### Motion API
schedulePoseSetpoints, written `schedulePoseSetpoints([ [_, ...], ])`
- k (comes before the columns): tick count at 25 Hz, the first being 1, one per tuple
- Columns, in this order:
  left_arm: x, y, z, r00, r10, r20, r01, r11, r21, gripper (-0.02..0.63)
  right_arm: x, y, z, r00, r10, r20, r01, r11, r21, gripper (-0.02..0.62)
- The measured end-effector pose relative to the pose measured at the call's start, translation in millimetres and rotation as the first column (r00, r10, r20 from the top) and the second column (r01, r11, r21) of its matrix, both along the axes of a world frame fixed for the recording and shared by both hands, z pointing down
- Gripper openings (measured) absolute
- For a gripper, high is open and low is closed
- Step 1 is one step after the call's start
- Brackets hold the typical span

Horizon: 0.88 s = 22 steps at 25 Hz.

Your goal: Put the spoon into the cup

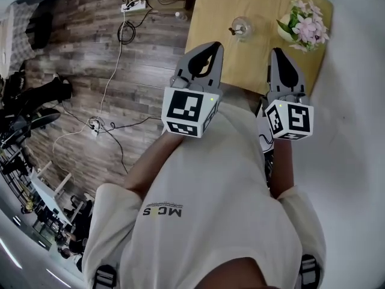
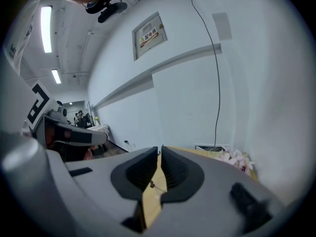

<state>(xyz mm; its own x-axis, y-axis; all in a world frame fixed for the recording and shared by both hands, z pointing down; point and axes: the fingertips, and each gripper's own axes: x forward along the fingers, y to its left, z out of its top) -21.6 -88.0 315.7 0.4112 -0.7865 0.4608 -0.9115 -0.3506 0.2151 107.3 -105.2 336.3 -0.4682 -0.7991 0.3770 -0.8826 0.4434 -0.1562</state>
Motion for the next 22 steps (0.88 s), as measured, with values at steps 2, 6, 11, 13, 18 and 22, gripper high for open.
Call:
schedulePoseSetpoints([
  [2, -6, 1, -11, 1.000, -0.007, 0.002, 0.007, 1.000, 0.027, 0.011, -6, 0, -8, 1.000, -0.017, -0.004, 0.017, 1.000, 0.016, 0.040],
  [6, -17, 4, -26, 1.000, -0.023, 0.003, 0.022, 0.998, 0.066, 0.011, -17, 0, -15, 0.999, -0.050, -0.009, 0.050, 0.998, 0.028, 0.040],
  [11, -34, 13, -32, 0.998, -0.061, 0.003, 0.060, 0.994, 0.089, 0.011, -30, 10, -26, 0.995, -0.102, 0.003, 0.102, 0.994, 0.036, 0.040],
  [13, -42, 14, -33, 0.997, -0.073, 0.007, 0.072, 0.993, 0.093, 0.011, -32, 13, -27, 0.994, -0.109, -0.007, 0.109, 0.993, 0.035, 0.040],
  [18, -53, 20, -32, 0.996, -0.095, 0.005, 0.094, 0.992, 0.090, 0.011, -27, 18, -28, 0.995, -0.094, -0.019, 0.094, 0.995, 0.023, 0.040],
  [22, -58, 23, -30, 0.995, -0.102, -0.012, 0.103, 0.992, 0.073, 0.011, -33, 23, -24, 0.991, -0.130, -0.035, 0.129, 0.991, -0.014, 0.040],
])
